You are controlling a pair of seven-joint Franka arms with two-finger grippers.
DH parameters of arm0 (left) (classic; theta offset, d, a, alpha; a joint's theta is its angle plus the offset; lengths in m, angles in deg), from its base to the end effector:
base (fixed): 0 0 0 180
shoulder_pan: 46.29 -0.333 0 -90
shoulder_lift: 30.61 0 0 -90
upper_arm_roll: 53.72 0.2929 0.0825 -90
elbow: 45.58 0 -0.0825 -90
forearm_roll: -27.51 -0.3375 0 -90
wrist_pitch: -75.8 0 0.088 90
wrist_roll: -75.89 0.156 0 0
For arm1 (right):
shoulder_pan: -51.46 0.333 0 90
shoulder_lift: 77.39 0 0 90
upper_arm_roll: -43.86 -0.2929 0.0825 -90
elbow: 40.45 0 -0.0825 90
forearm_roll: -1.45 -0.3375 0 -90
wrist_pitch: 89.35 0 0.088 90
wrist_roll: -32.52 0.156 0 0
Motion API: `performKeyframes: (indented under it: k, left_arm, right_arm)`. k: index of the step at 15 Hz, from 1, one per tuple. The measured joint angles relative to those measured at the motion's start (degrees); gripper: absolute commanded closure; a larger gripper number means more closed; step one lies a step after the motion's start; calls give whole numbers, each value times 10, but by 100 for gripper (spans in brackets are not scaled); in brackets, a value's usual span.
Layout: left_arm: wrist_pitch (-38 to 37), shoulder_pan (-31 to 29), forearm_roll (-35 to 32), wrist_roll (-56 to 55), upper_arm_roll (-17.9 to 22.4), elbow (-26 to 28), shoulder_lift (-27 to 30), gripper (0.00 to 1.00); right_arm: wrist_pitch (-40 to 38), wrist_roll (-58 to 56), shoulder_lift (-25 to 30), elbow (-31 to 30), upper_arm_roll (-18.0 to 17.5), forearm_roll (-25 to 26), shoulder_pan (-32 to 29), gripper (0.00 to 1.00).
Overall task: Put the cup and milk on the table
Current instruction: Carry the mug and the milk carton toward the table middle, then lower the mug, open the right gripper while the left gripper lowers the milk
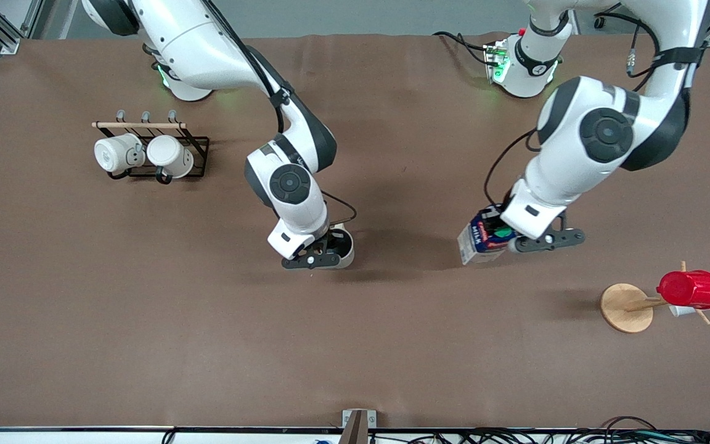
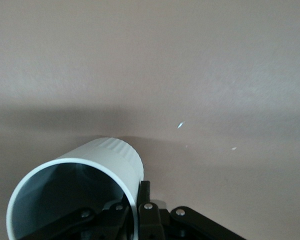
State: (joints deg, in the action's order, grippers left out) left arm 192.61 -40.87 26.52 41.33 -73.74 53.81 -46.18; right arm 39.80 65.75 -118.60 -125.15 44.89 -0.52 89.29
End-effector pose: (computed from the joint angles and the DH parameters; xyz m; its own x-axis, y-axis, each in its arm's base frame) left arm 0.5394 -0.2420 0.3812 0.9863 0.1649 -0.0033 0.1645 -0.9822 0.0902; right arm 0.5369 0.4065 0.2172 0.9982 0.0452 0.0385 0.0469 -0.9979 -0.0444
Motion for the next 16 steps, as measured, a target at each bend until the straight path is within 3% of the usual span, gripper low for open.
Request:
performKeyframes:
  k: [2,3,4,5,11,16]
  left_arm:
    - [0,25,0,-40,0,-22,-22,76]
    - [0,37,0,-56,0,-34,-34,76]
    - [0,50,0,-73,0,-46,-47,76]
    - [0,62,0,-89,0,-58,-59,76]
    - [0,120,0,-173,0,-115,-122,76]
    - [1,139,-2,-184,1,-136,-146,76]
  right_arm:
    - [1,12,-3,-6,0,0,11,90]
    - [1,18,-5,-7,1,1,15,72]
    - [2,24,-7,-7,1,1,19,23]
    - [2,27,-9,-7,1,1,20,0]
    - [-29,34,9,2,19,1,14,0]
    - [-163,34,137,16,35,2,-76,0]
